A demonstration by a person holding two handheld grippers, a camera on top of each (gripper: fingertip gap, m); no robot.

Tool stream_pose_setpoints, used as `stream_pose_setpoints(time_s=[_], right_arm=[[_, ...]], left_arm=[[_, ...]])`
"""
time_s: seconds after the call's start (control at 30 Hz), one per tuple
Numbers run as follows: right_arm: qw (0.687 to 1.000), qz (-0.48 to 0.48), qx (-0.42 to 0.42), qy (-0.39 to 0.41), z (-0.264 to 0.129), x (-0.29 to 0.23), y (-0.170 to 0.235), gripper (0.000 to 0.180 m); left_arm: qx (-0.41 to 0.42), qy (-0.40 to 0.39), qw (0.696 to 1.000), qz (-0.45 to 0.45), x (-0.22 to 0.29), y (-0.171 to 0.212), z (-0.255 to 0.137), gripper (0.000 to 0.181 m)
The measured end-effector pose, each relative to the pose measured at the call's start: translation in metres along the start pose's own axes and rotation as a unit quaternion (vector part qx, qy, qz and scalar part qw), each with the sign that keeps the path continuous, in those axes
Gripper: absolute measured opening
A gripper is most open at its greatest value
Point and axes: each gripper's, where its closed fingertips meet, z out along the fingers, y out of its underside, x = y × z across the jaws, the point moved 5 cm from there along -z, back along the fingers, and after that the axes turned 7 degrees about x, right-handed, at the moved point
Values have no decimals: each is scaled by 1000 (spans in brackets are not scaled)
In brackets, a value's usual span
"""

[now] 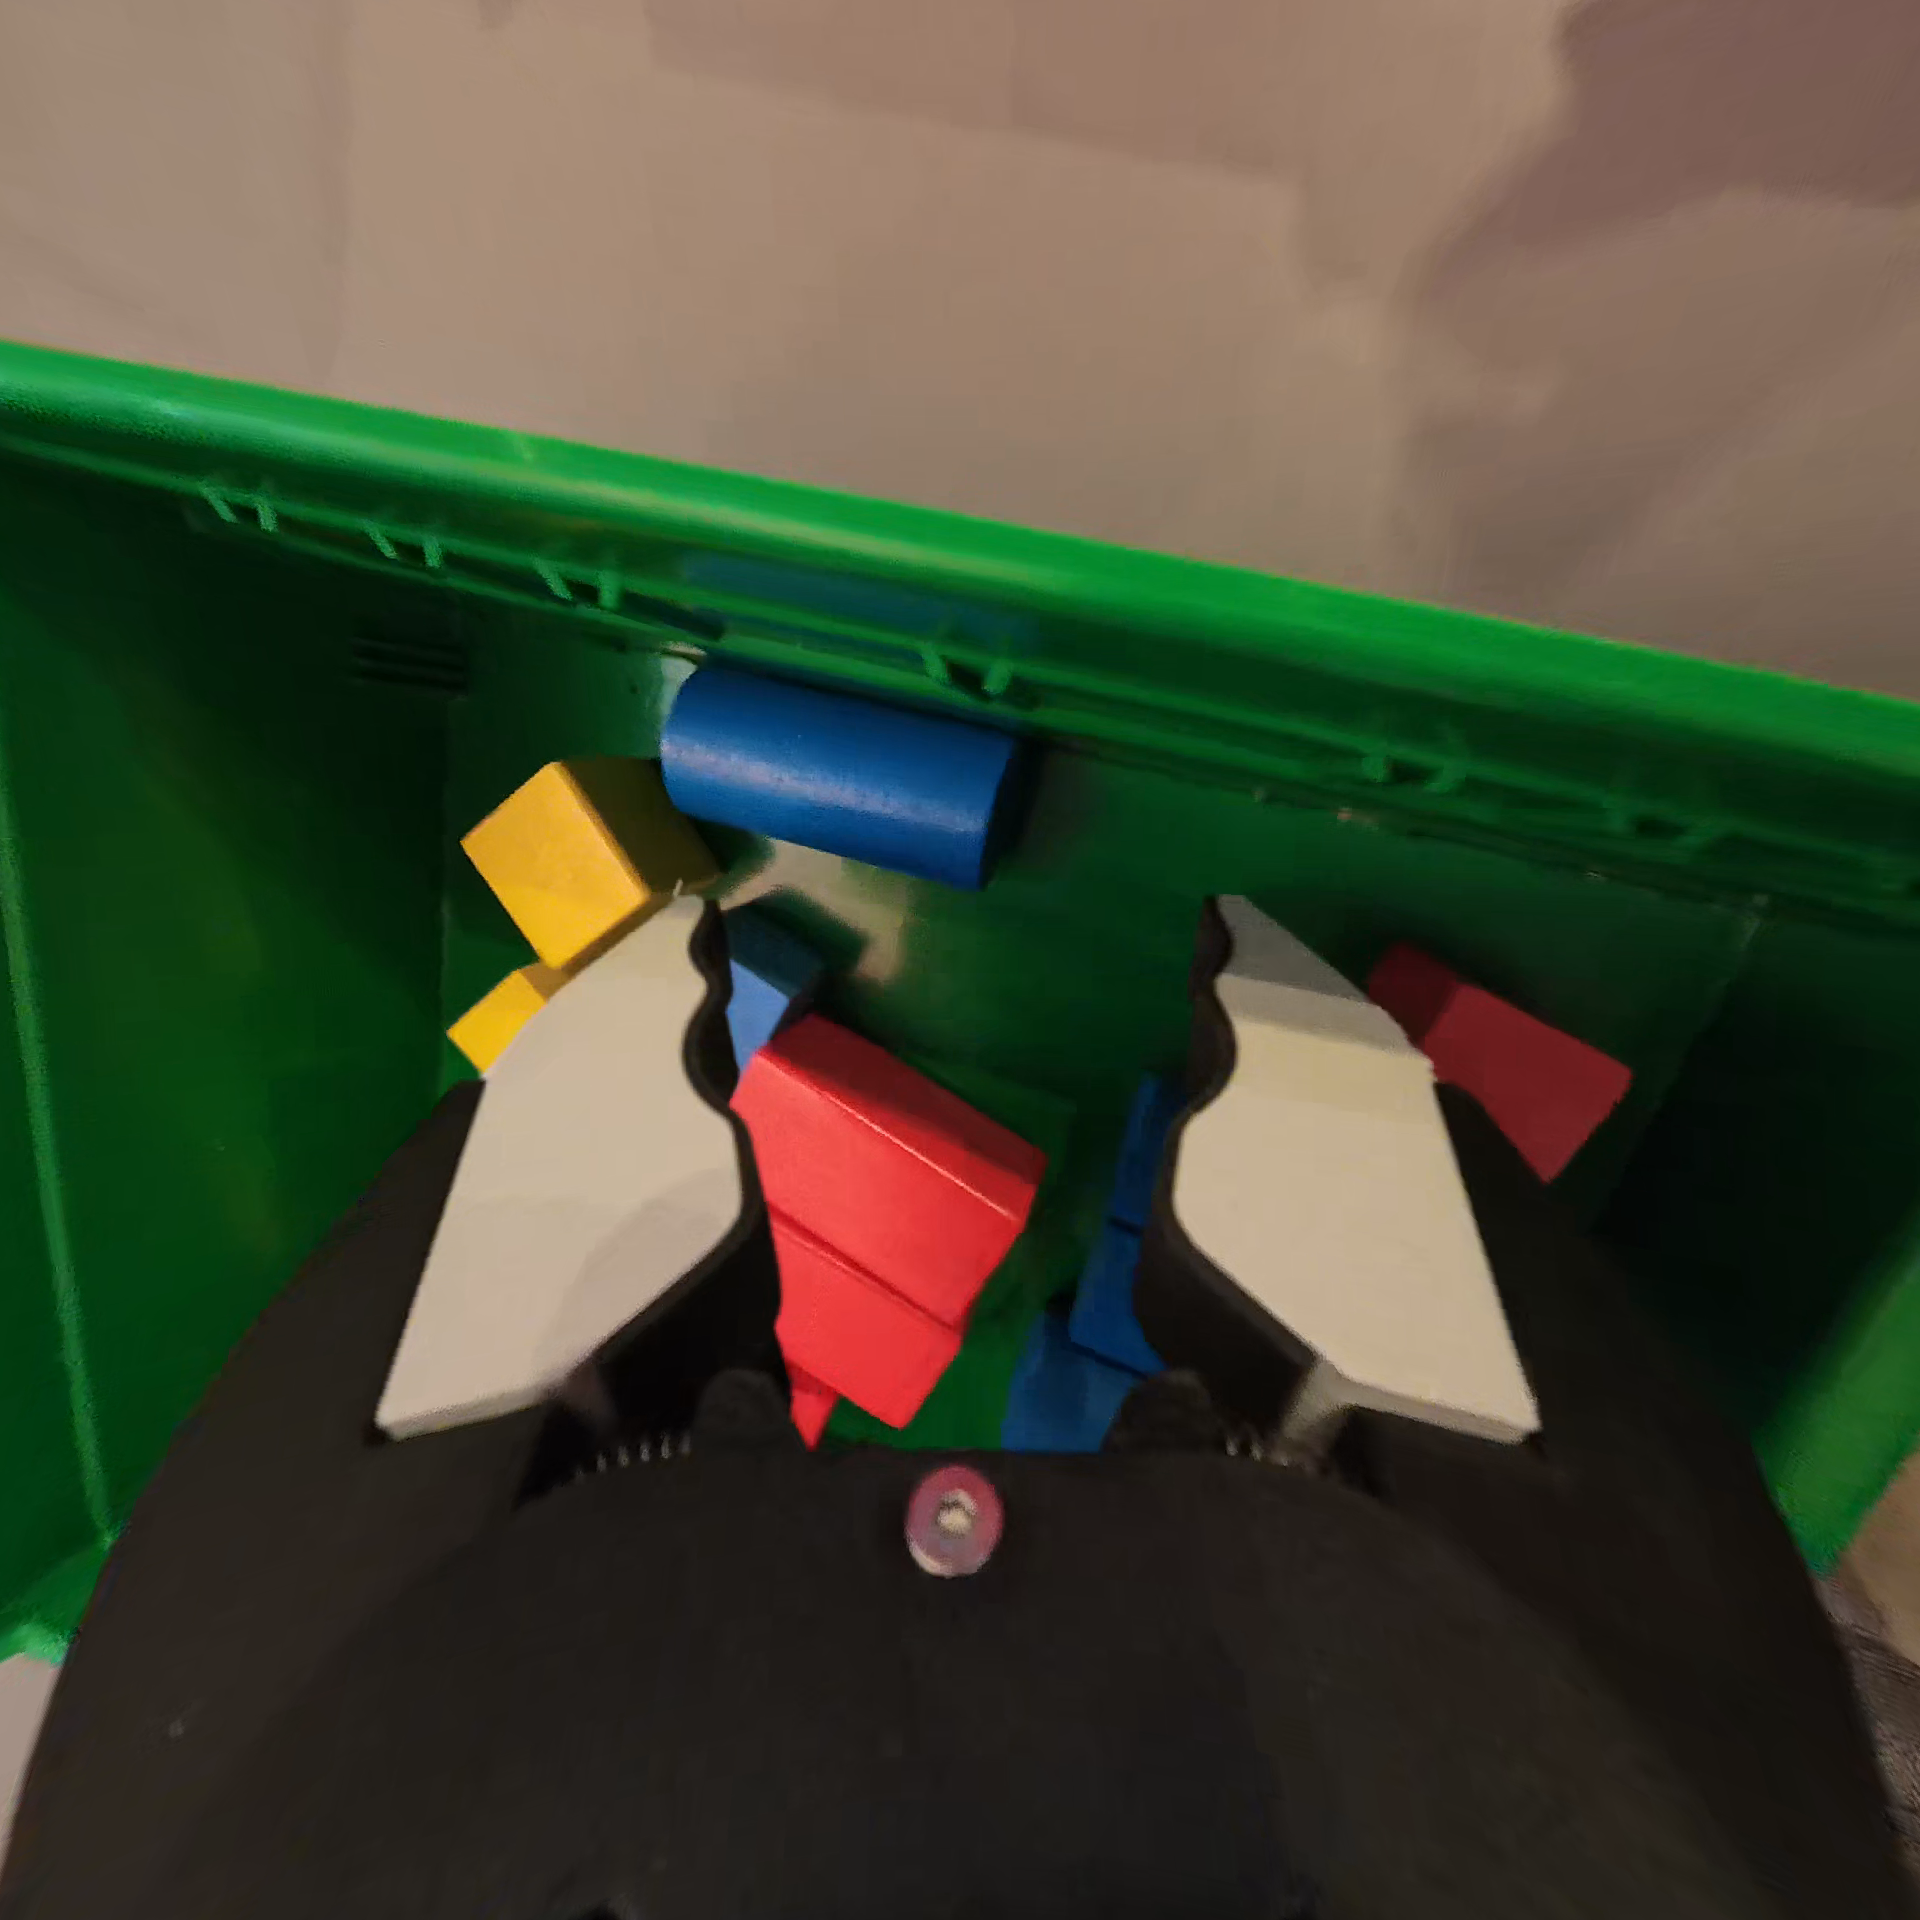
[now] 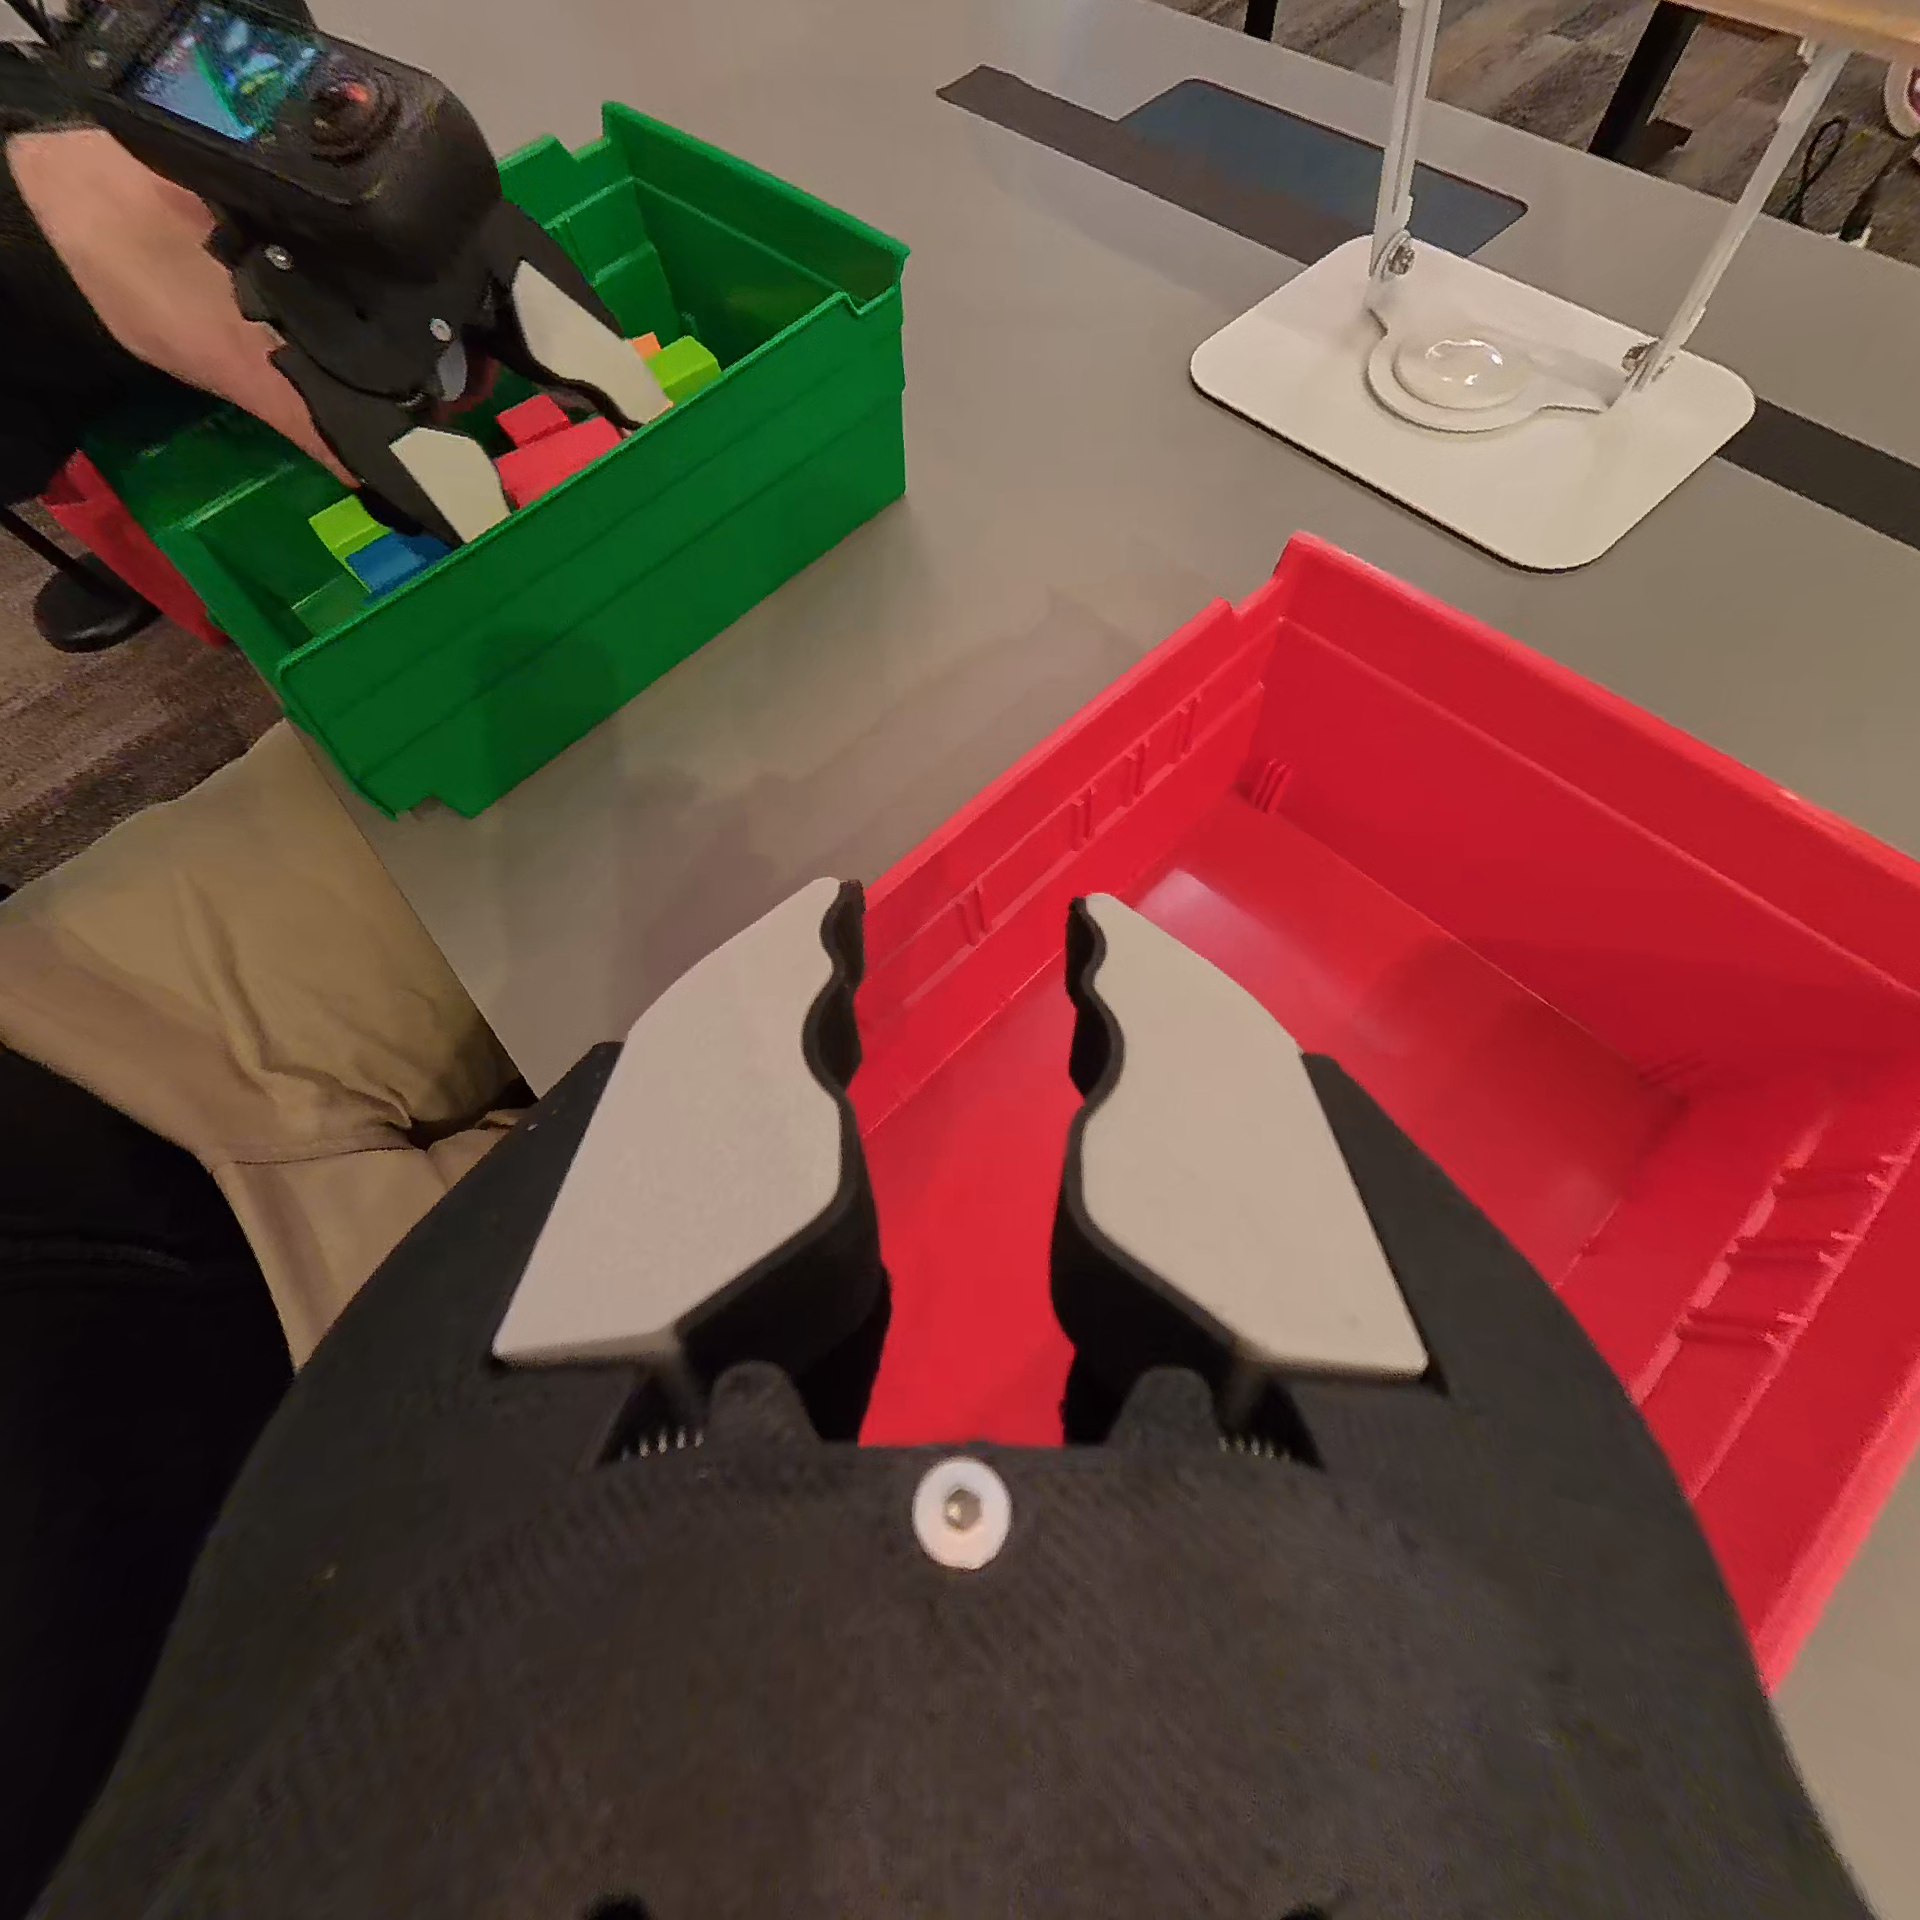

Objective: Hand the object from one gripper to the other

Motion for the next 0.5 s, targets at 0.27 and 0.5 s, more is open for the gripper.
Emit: stream_pose_setpoints(time_s=[0.27,0.5], right_arm=[[1000,2,5,3,-5,2,-1,37],[1000,4,3,-8,-2,0,0,38]], left_arm=[[-21,30,997,74,-18,-15,15,86],[-36,59,995,67,-25,-10,22,67]])
